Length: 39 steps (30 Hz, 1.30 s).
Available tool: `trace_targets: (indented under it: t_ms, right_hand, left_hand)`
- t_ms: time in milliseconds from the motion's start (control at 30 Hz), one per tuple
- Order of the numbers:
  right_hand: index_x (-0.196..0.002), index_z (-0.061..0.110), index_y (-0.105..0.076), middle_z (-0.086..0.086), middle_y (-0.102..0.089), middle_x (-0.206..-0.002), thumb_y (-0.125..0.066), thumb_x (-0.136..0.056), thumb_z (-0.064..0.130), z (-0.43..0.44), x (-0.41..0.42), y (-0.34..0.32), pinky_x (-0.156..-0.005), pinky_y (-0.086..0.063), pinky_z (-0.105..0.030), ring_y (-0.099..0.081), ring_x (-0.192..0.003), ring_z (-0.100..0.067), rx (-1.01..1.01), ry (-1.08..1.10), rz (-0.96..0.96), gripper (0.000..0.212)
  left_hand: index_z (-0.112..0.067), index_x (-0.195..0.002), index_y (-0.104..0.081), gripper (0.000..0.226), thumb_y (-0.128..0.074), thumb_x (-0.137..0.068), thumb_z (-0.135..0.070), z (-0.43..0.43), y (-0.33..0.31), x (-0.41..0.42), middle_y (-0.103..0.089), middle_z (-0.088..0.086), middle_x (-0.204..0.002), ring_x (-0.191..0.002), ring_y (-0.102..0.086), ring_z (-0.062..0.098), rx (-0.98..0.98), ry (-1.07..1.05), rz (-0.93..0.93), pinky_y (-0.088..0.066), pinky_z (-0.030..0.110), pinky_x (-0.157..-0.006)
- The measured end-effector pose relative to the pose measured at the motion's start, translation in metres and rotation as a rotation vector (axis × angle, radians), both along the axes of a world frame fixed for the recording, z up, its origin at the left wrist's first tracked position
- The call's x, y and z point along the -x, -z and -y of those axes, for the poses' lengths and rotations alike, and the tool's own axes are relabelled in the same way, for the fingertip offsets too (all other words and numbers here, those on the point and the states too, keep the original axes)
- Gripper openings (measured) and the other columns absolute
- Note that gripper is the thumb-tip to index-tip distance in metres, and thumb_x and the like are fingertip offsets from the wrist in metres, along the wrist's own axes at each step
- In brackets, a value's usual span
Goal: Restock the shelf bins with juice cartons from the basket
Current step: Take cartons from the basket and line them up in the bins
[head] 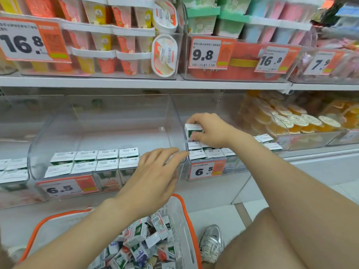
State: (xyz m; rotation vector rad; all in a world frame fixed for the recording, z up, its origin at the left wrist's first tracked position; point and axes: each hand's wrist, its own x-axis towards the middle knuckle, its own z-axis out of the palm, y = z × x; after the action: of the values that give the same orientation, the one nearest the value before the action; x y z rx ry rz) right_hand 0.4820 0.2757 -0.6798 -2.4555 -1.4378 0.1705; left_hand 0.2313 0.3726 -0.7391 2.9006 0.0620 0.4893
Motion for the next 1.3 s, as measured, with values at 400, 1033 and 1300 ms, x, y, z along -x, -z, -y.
trace_targets:
  t_ms: [400,1033,1300]
  right_hand:
    - [-0.125,0.012,-0.067,-0.003,-0.071,-0.108,-0.047,-0.094,0.009,0.003,0.043,-0.017,-0.078,-0.051,-0.030,-0.064,-0.092,-0.025,-0.145,0.148,-0.028,0.037]
    - [-0.090,0.007,-0.060,-0.006,-0.047,-0.075,-0.048,-0.096,0.000,-0.008,0.203,0.127,-0.058,-0.040,-0.037,-0.043,-0.062,-0.020,0.688,-0.385,0.080,0.015]
    - [-0.136,0.008,-0.052,-0.006,-0.054,-0.096,-0.049,-0.097,-0.006,0.002,0.187,0.221,-0.054,-0.042,-0.035,-0.050,-0.067,-0.021,0.932,-0.412,0.077,0.041]
  left_hand:
    - [-0.022,-0.120,-0.062,0.025,-0.061,-0.096,-0.013,-0.015,0.002,0.026,-0.052,-0.006,-0.120,-0.112,-0.050,0.018,0.072,-0.006,0.173,-0.044,0.030,-0.094]
    - [-0.016,-0.111,-0.066,0.020,-0.051,-0.100,-0.012,-0.073,0.151,0.109,-0.067,0.007,-0.109,-0.096,-0.068,0.031,0.078,-0.266,-0.911,-0.060,0.045,-0.082]
    - [-0.017,-0.147,-0.045,0.056,-0.049,-0.095,0.003,-0.098,0.236,0.160,-0.052,0.012,-0.137,-0.114,-0.062,0.033,0.101,-0.417,-1.108,-0.056,0.046,-0.093]
